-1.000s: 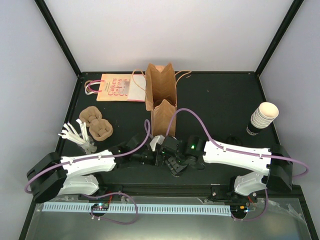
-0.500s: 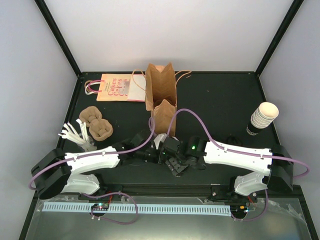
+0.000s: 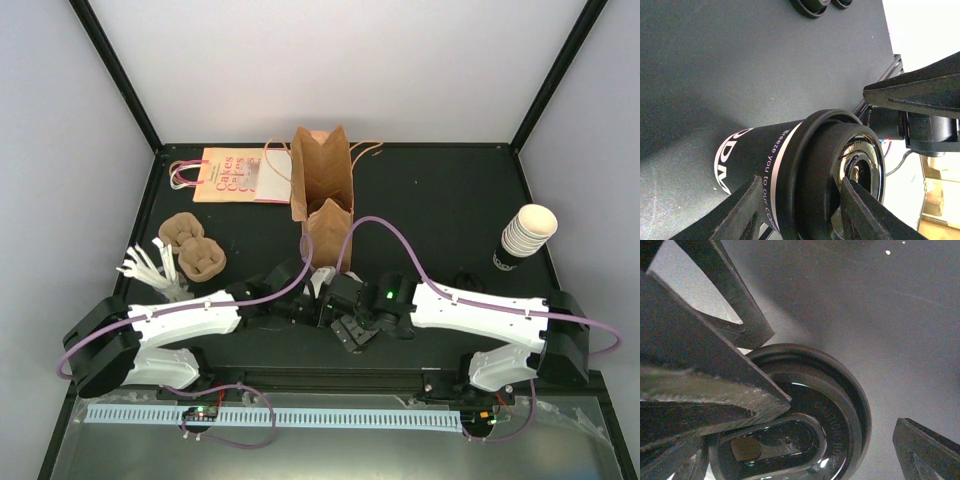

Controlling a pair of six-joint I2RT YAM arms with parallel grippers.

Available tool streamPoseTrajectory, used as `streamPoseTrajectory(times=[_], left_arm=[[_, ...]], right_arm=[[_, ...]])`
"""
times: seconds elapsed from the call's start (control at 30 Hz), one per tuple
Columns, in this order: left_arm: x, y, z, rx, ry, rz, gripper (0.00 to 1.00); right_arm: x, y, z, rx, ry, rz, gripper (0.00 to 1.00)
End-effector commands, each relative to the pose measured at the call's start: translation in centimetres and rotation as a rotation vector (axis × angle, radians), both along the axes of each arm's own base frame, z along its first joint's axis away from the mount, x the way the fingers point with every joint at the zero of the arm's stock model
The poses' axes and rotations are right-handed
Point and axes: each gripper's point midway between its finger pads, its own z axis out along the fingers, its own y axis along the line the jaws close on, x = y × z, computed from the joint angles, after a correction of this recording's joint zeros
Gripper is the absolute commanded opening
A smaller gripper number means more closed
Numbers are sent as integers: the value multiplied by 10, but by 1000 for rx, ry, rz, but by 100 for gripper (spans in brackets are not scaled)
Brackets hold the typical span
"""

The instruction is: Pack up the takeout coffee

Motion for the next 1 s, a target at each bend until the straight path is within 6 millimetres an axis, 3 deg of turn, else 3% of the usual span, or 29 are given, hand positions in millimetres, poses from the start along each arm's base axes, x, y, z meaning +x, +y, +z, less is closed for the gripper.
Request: streamPoseTrajectory(times=[0.0, 0.13, 0.37, 0.57, 0.67, 0.83, 0.9, 0.97], left_arm=[[-2, 4, -11, 69, 0, -2, 45], [-1, 2, -19, 91, 13, -1, 45], [1, -3, -10, 75, -3, 0, 45], [3, -4, -1, 55, -16, 6, 45], [4, -5, 1, 57, -20, 10, 53], [6, -6, 23, 18, -54, 15, 65], [7, -7, 30, 2, -65, 18, 68], [8, -7, 38, -9, -77, 17, 71]], right_arm=[[8, 6, 24, 83, -65, -17, 100], [2, 11, 34, 159, -49, 11, 100], [0, 4, 38, 205, -43, -21, 100], [19, -21, 39, 291, -26, -165, 97], [27, -32, 47, 375, -44, -226, 98], [23, -37, 52, 471, -64, -206, 97], [27, -48, 48, 452, -98, -239, 92], [28, -59, 41, 423, -83, -288, 94]])
